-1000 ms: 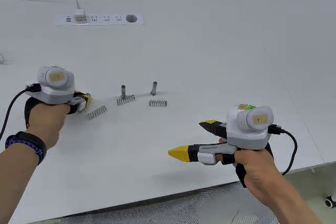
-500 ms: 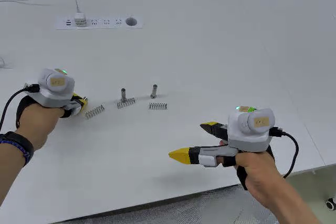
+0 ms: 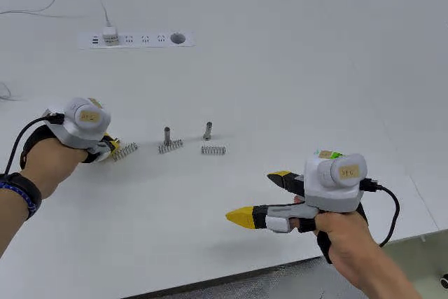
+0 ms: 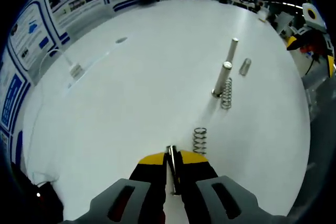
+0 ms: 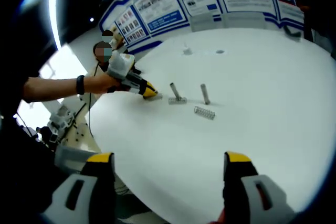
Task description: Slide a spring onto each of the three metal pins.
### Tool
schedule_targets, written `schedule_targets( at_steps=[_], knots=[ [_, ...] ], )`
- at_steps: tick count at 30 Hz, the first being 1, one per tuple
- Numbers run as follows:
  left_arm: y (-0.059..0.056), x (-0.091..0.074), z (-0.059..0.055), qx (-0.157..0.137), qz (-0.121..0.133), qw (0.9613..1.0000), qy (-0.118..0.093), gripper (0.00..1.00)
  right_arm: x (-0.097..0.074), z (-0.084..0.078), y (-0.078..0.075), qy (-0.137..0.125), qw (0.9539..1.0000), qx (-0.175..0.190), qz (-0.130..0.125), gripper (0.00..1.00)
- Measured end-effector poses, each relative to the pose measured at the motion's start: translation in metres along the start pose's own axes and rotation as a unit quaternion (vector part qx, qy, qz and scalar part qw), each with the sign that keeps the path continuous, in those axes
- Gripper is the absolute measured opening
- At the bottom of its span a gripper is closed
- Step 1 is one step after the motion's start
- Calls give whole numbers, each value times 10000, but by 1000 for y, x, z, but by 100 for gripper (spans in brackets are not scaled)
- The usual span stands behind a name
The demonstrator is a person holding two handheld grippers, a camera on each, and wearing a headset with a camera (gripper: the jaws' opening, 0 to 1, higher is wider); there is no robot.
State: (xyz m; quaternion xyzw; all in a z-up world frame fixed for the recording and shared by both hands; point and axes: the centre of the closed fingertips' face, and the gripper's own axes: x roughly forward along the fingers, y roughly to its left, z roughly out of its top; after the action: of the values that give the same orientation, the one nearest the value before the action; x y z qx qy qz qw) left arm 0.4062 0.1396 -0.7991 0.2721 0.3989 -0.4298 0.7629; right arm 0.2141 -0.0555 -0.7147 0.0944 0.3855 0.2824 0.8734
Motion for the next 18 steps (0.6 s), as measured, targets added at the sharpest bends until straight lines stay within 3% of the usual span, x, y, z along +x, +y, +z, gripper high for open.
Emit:
schedule_targets(
  at_steps=[4, 8, 13, 18],
  knots=[
    [3, -1, -1, -321, 14, 9995, 43, 8, 0, -1, 1, -1, 10000, 12, -2, 87],
    [2, -2, -2, -413, 13, 9991, 21, 7, -1, -2, 0, -4, 10000, 34, -13, 87],
    [0, -6, -1, -741, -7, 9971, -143, 7, -4, -5, -2, -7, 10000, 61, -47, 86],
    [-3, -10, 0, -767, -21, 9969, -199, 7, -6, -6, -4, -13, 9999, 90, -69, 86]
  ],
)
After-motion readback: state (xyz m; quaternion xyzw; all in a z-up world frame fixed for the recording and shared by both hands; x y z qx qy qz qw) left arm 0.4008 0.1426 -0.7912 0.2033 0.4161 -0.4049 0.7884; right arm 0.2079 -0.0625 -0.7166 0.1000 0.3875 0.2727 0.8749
